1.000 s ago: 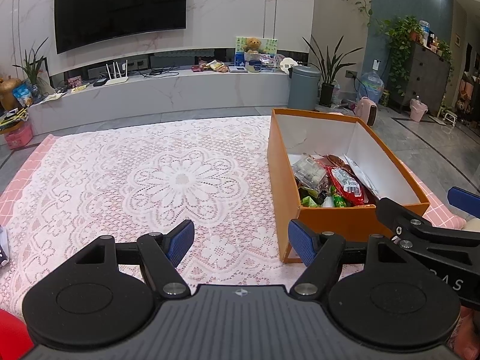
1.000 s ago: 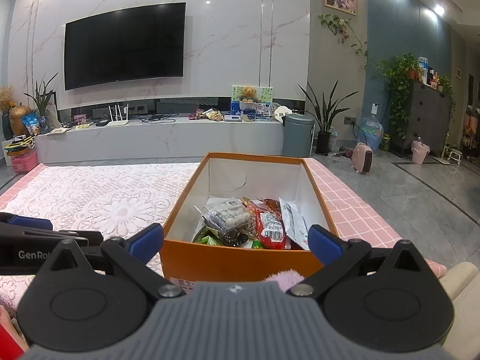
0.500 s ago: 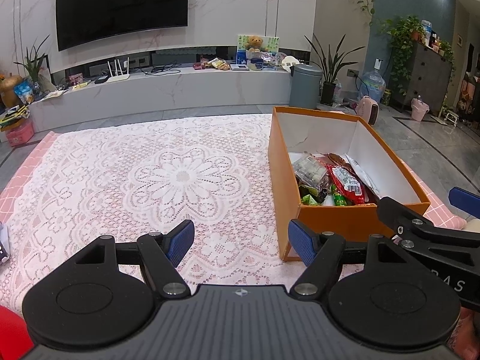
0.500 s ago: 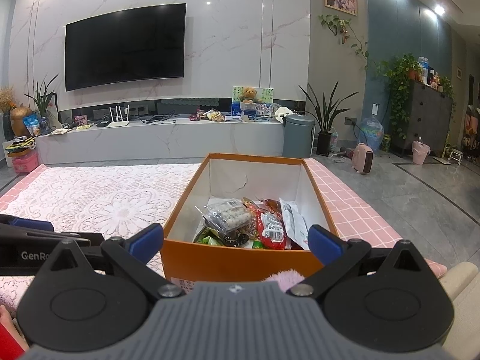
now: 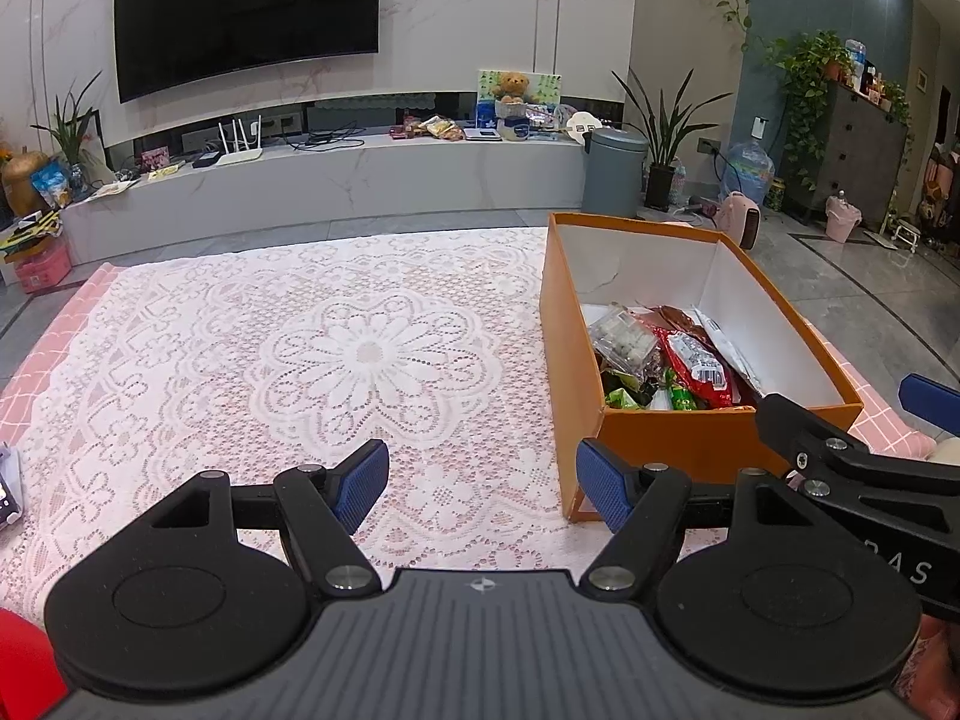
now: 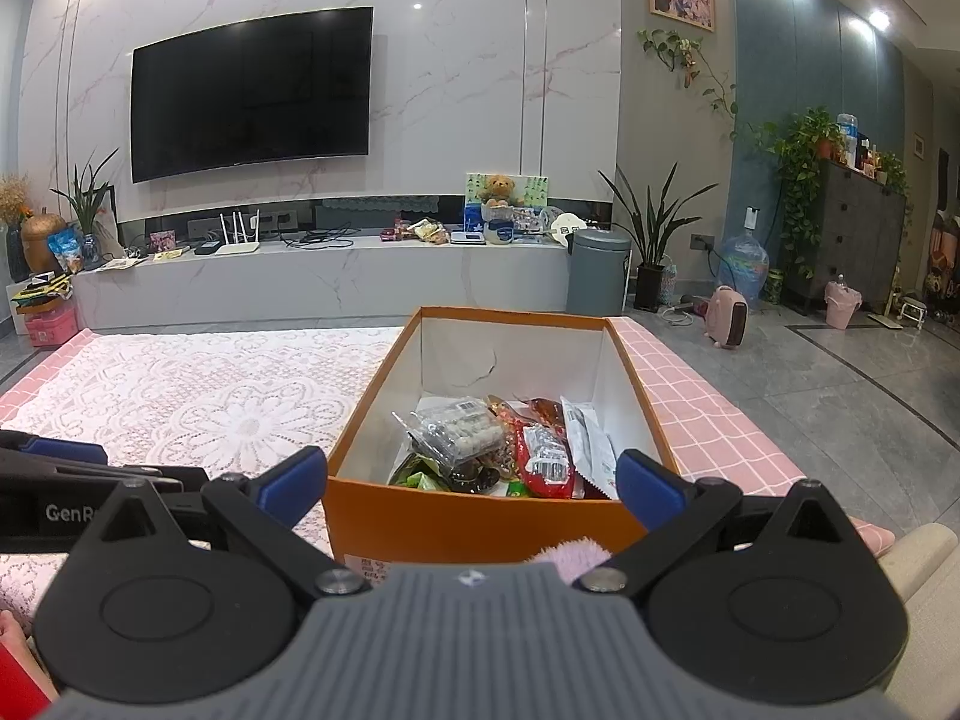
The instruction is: Organize snacks
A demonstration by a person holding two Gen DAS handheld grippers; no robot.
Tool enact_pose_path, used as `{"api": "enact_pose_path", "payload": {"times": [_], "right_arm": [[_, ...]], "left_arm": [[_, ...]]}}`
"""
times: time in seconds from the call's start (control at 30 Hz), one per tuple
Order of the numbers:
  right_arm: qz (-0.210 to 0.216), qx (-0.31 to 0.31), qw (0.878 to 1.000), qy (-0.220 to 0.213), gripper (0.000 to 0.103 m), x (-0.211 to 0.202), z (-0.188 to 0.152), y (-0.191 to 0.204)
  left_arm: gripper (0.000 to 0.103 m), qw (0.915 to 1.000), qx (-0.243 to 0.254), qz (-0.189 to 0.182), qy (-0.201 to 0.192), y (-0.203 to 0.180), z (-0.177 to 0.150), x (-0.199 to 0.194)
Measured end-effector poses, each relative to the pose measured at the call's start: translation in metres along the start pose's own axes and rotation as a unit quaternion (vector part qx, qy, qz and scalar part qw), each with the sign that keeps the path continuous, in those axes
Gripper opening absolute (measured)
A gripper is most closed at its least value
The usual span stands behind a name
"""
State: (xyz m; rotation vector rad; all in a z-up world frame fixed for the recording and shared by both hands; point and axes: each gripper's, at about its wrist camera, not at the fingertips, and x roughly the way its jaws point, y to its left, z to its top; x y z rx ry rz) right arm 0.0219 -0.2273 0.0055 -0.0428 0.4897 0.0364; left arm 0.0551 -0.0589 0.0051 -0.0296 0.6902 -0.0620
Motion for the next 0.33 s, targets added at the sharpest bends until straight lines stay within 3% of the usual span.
{"api": "enact_pose_path", "payload": {"times": [0.33], "right_arm": [[0.002, 0.001, 1.0, 0.003, 0.1, -0.0004, 0.001, 0.0]], "left_arm": [[0.084, 1.0, 0.001, 0.001, -0.007, -0.0015, -0.0005, -0.0027]]}}
